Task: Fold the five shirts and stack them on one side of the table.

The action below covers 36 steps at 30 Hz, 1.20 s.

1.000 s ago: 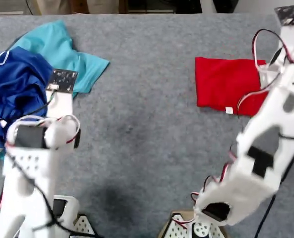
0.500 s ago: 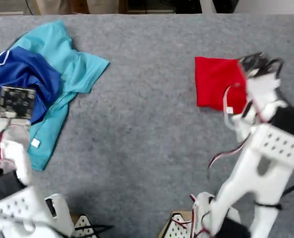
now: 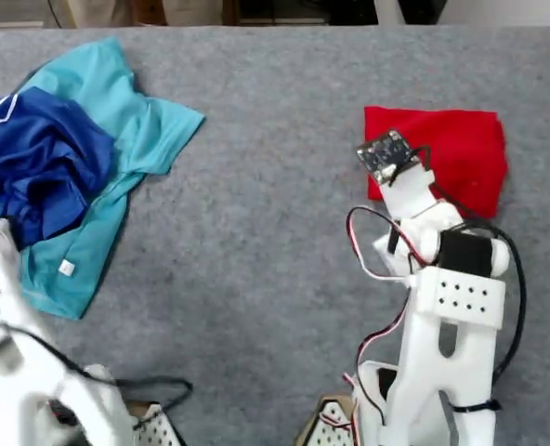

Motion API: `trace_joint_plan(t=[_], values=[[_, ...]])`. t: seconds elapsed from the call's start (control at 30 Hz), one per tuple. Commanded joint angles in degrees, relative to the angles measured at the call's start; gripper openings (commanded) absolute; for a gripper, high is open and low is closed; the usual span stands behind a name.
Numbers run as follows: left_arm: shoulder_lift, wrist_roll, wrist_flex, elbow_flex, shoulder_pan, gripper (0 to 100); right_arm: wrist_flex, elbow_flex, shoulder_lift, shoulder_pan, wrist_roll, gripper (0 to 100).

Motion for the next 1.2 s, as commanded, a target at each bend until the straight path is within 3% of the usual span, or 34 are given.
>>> trace_joint_plan(t=[0.0,0.13,0.33,0.5,0.67,0.8,1.07,1.17], values=[[17.8,3.3,1.5,-17.7,-2.0,23,-1.1,0.4,-1.4,-0.6,-0.2,0.2],[35.3,3.8,7.8,-30.3,-1.8,22,-2.8,0.3,-1.3,-0.7,-0.2,0.2],[47.3,3.6,20.6,-43.8,0.1,1,-2.6,0.7,-1.4,-0.6,-0.2,0.2],[43.9,3.6,33.6,-49.5,3.9,2,-2.6,1.3,-1.4,-0.7,-0.5,0.2],[29.1,3.5,41.7,-50.5,9.9,2,-2.6,1.3,-1.5,-0.7,-0.6,0.2],[11.7,3.7,51.3,-47.6,22.0,2,-2.6,1.3,-1.5,-0.7,-0.6,0.2],[-23.9,3.4,61.5,-28.7,62.5,2,-2.6,0.8,-1.5,-0.6,-0.4,0.2],[-35.4,3.7,61.6,-20.7,67.4,2,-2.5,0.1,-1.4,-0.7,-0.4,0.2]])
